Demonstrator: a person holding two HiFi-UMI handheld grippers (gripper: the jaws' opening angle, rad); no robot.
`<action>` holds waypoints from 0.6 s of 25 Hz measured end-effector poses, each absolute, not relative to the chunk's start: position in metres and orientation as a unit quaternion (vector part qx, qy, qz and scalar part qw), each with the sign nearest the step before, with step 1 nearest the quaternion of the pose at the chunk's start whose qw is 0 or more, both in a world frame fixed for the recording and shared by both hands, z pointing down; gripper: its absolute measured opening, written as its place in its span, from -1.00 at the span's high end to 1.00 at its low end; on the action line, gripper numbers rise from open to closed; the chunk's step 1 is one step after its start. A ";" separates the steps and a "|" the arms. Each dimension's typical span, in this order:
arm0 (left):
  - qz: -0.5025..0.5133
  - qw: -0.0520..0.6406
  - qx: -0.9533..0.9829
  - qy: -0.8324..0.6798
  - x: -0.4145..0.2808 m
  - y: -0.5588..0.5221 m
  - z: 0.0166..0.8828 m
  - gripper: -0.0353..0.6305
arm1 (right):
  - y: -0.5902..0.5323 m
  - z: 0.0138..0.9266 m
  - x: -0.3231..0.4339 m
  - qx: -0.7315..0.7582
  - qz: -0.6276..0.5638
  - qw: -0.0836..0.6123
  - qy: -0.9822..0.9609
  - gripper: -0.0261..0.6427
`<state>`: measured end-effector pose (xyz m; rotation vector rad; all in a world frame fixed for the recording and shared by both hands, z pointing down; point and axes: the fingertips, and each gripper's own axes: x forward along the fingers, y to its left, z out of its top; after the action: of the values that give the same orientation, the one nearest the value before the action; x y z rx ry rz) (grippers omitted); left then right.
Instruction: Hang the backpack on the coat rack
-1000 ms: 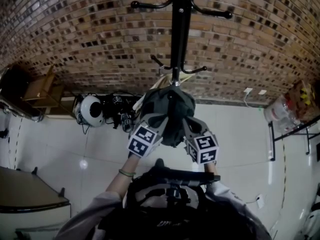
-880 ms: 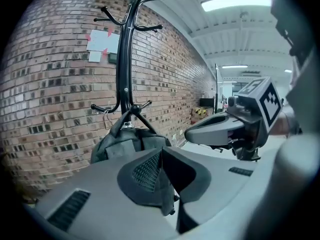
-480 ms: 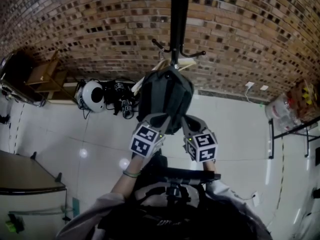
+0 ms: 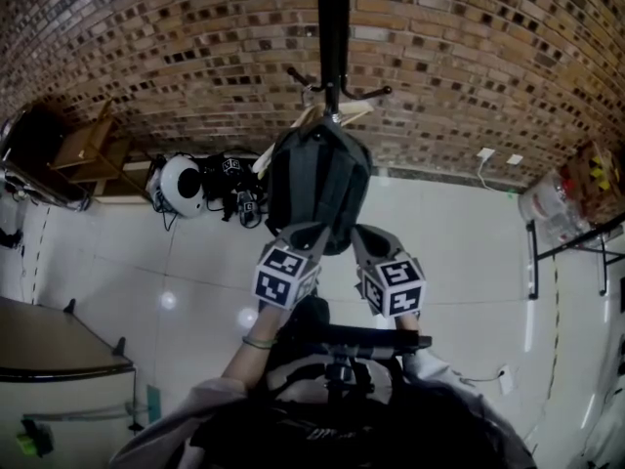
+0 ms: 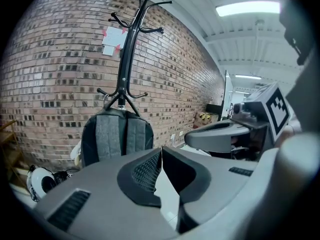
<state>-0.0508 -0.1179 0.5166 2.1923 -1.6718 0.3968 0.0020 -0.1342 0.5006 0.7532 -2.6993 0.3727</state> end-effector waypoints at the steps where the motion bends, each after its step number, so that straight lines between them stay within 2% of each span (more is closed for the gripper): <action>1: 0.141 0.177 0.774 -0.591 -0.051 -0.118 0.518 0.87 | -0.134 0.501 0.002 0.263 0.131 0.156 -0.943 0.89; 15: 0.147 0.176 0.769 -0.596 -0.064 -0.116 0.514 0.87 | -0.135 0.501 -0.019 0.250 0.126 0.154 -0.947 0.90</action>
<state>-0.0641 -0.1165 0.5138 2.1790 -1.6889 0.4155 -0.0192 -0.1353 0.5009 0.7177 -2.7161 0.3615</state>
